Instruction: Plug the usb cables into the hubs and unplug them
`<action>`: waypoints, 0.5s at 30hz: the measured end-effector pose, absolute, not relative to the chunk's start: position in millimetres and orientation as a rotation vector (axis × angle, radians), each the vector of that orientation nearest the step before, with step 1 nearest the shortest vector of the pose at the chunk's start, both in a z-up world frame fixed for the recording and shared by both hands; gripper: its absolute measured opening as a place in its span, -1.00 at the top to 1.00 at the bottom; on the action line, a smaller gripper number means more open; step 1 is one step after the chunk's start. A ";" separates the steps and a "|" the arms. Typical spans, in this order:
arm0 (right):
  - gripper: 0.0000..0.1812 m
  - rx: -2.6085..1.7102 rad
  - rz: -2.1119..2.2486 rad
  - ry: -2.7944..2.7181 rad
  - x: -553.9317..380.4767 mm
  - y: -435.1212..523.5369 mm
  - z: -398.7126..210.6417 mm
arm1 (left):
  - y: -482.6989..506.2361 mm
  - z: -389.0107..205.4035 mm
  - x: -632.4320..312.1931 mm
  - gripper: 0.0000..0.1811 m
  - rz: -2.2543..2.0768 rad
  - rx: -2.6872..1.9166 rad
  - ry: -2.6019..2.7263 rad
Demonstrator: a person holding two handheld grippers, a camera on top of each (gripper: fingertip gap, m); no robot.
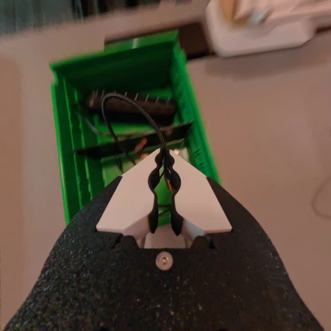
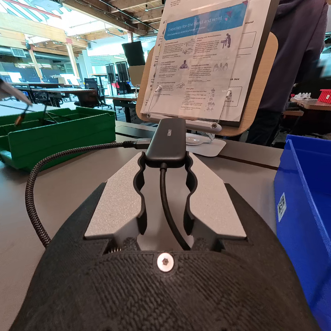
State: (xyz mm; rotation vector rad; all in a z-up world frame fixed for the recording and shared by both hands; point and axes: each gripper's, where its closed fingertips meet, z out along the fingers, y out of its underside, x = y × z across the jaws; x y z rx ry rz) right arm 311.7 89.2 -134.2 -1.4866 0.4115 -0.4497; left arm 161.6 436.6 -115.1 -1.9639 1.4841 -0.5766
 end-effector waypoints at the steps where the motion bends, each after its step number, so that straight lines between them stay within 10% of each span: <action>1: 0.52 -1.484 -0.452 0.412 311.9 88.6 -133.6 | 420.7 -91.2 169.1 0.99 -0.710 -1.849 1.486; 8: 0.52 -1.397 -0.484 0.433 317.4 73.3 -115.4 | 285.0 -21.5 188.3 0.99 -1.378 -1.140 1.837; 15: 0.52 -1.289 -0.538 0.501 334.7 39.5 -95.6 | 203.4 -132.8 210.3 0.99 -1.156 -0.692 2.522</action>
